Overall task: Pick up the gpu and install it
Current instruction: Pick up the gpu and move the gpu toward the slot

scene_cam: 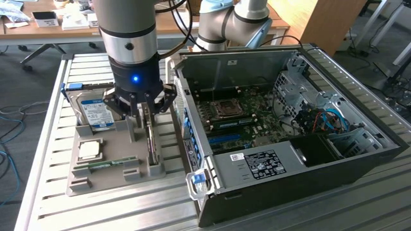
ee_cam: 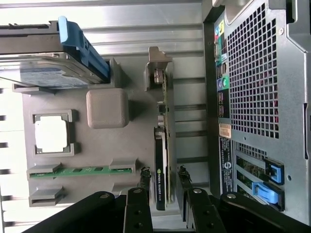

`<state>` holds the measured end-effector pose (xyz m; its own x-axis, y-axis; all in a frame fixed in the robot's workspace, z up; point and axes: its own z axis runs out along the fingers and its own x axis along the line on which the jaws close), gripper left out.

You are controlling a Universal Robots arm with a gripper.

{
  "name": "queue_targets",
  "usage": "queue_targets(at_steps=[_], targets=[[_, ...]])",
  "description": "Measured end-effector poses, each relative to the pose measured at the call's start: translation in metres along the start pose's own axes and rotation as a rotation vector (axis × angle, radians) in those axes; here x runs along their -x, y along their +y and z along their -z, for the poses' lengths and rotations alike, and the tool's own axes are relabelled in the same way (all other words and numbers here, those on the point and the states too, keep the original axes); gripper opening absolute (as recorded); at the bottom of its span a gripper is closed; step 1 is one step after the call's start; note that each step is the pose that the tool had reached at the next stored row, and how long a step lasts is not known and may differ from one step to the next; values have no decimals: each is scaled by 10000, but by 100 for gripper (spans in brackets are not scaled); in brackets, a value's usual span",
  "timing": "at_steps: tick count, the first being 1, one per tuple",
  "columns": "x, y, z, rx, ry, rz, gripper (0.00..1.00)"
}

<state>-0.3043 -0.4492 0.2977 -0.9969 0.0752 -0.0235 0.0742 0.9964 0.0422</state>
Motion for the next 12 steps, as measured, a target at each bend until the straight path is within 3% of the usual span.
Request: queue_targets(at_steps=[12], targets=[[-1, -1, -30, 0, 0, 0, 36]])
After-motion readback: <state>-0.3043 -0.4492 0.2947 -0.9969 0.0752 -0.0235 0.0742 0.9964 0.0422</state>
